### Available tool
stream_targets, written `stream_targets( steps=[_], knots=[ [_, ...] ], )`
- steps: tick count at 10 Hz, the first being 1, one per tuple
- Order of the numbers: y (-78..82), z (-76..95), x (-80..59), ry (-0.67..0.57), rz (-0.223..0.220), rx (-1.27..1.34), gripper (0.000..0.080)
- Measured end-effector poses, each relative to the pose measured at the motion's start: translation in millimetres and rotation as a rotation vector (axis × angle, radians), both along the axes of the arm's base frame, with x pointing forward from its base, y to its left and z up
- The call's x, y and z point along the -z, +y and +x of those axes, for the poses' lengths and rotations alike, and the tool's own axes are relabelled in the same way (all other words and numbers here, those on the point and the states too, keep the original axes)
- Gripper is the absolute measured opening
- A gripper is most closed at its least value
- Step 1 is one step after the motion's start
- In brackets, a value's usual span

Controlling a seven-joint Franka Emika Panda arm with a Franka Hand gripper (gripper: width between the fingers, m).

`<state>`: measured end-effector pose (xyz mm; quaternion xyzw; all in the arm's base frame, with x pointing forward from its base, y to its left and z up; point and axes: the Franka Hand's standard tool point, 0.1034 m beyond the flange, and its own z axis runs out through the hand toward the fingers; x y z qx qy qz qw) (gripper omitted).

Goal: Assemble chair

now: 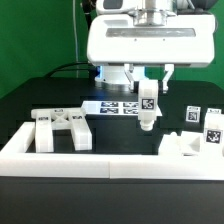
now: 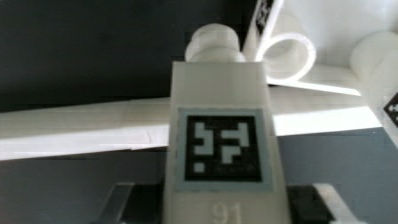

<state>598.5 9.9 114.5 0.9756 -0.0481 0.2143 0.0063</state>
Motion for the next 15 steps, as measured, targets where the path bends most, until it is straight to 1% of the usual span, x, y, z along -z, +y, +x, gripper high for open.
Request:
stream_targets(
  steps=[3,5,7,8,9,10,11,12,13,15],
  knots=[
    [12.2,13.5,-4.0,-0.019,0.002,-0.016,0.0291],
    [24.7,16.0,-1.2,-0.026,0.000,-0.033,0.0291],
    [22.2,15.9,-0.5,-0.026,-0.003,-0.034,0.0291],
    [22.4,15.9,0.0,-0.048,-0.009,-0.035,0.0291],
    [24.5,13.0,3.5,-0.042,-0.010,-0.038,0.0291],
    [25.3,17.0,1.7,-0.084,-0.019,-0.041,0.0291],
    [23.8,18.7,2.5,-0.161,-0.040,-0.044,0.0291],
    [24.9,15.5,9.1,-0.129,-0.036,-0.045,0.0291],
    [26.0,16.3,8.4,-0.133,-0.036,-0.047,0.0291],
    [25.3,15.5,11.5,-0.128,-0.039,-0.049,0.0291]
  ],
)
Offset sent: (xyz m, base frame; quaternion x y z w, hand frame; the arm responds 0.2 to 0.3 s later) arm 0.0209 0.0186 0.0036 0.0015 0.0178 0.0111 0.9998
